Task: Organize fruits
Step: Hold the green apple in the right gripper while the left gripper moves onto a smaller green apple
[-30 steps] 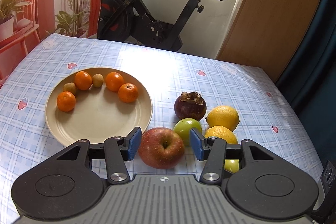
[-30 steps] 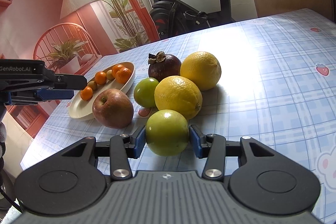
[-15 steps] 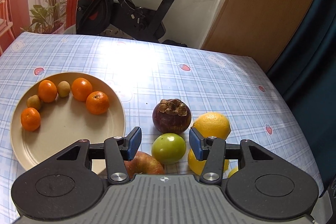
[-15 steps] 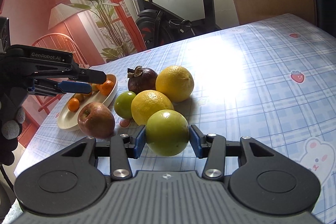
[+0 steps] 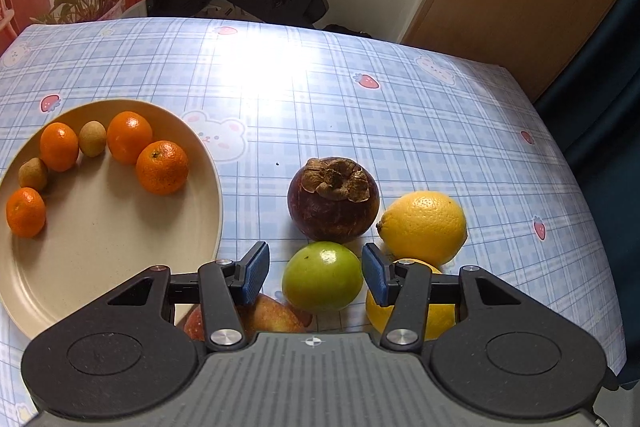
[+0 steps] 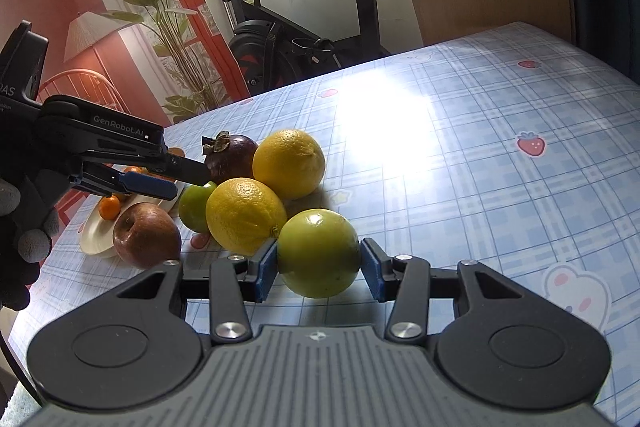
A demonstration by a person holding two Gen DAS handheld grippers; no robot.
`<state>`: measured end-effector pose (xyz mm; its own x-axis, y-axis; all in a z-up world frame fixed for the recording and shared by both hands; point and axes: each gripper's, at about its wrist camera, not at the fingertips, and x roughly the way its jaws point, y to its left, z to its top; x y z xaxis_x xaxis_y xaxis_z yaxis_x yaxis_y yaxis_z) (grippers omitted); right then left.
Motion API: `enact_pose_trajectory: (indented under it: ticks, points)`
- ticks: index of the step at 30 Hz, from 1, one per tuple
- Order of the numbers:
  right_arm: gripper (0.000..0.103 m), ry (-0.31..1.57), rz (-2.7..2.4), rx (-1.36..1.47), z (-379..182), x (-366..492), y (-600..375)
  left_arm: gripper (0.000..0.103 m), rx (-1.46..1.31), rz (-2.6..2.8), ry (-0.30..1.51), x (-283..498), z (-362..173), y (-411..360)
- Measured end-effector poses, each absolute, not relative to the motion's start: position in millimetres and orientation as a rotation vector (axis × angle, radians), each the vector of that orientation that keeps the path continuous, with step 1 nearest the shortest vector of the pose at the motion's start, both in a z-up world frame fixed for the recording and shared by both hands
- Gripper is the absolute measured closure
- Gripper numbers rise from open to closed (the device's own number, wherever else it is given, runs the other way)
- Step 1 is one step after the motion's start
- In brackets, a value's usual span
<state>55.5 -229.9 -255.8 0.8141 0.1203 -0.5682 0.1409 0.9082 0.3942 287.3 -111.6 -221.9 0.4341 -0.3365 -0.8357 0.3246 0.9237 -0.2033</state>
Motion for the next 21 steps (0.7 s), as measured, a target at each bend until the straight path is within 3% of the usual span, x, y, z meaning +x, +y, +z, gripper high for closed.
enact_pose_trajectory:
  ticks: [21]
  points:
    - [0.056,0.639,0.000,0.451,-259.5,62.0,-233.3,0.044,0.036,-0.414,1.078,292.5,-232.2,-127.7]
